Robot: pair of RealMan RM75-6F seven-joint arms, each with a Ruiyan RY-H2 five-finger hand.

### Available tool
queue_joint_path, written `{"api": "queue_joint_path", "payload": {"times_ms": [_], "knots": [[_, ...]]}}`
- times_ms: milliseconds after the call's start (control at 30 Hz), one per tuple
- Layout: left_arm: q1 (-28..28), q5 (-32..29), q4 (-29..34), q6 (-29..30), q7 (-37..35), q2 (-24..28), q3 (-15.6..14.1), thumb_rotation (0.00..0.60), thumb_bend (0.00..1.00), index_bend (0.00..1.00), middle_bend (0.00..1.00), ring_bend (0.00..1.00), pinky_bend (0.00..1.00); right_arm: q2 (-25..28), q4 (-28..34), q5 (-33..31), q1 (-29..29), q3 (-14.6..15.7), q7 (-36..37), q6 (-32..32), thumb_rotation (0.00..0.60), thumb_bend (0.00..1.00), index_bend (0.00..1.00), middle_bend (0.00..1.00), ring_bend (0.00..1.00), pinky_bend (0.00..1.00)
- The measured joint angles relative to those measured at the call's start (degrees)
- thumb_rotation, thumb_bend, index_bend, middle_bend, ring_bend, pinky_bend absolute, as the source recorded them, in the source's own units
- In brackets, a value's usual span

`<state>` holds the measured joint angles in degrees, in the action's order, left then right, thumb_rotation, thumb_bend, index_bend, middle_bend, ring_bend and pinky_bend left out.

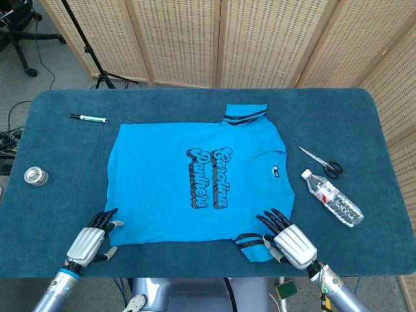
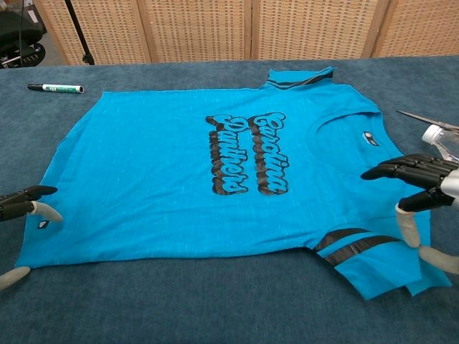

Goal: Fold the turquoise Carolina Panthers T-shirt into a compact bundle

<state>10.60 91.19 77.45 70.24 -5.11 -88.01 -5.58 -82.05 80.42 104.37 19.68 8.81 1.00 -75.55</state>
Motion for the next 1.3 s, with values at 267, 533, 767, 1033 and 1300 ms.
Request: {"api": "queue_joint_path", "payload": {"times_ms": [267,533,767,1033,1300], "knots": [[0.3,-0.8,-0.6,-0.4,0.4,-1.0,0.2,0.6,0.37,0.32,0.0,0.0,0.0,0.2,0.1,-0.1,0.0,-0.1,0.2,-0.1,0.6,0.44,0.65,0.11,0.0,0.0],[0.4,-1.3,-1.3,-0.5,0.8,-1.7,0.2,0.6,0.41,0.36,0.0,0.0,0.0,0.2,0.2,-0.1,0.0,-0.1,0.2,0.0,0.6,0.44,0.65,0.11,0.0,0.0],[0.2,-1.5,-3.0,0.3,0.7,-3.0,0.3,0.6,0.48,0.45,0.0,0.0,0.0,0.2,0.2,-0.2,0.0,-0.1,0.3,0.0,0.6,0.44,0.65,0.11,0.0,0.0],[0.1,-1.6,-3.6,0.8,-0.1,-3.6,0.4,0.6,0.49,0.67,0.0,0.0,0.0,0.2,0.2,-0.2,0.0,-0.1,0.5,0.1,0.6,0.44,0.66,0.11,0.0,0.0],[0.0,-1.5,-4.0,1.8,-1.1,-3.8,0.5,0.6,0.51,0.82,0.0,0.0,0.0,0.3,0.1,-0.1,0.0,0.0,0.7,0.0,0.6,0.44,0.66,0.11,0.0,0.0]]}}
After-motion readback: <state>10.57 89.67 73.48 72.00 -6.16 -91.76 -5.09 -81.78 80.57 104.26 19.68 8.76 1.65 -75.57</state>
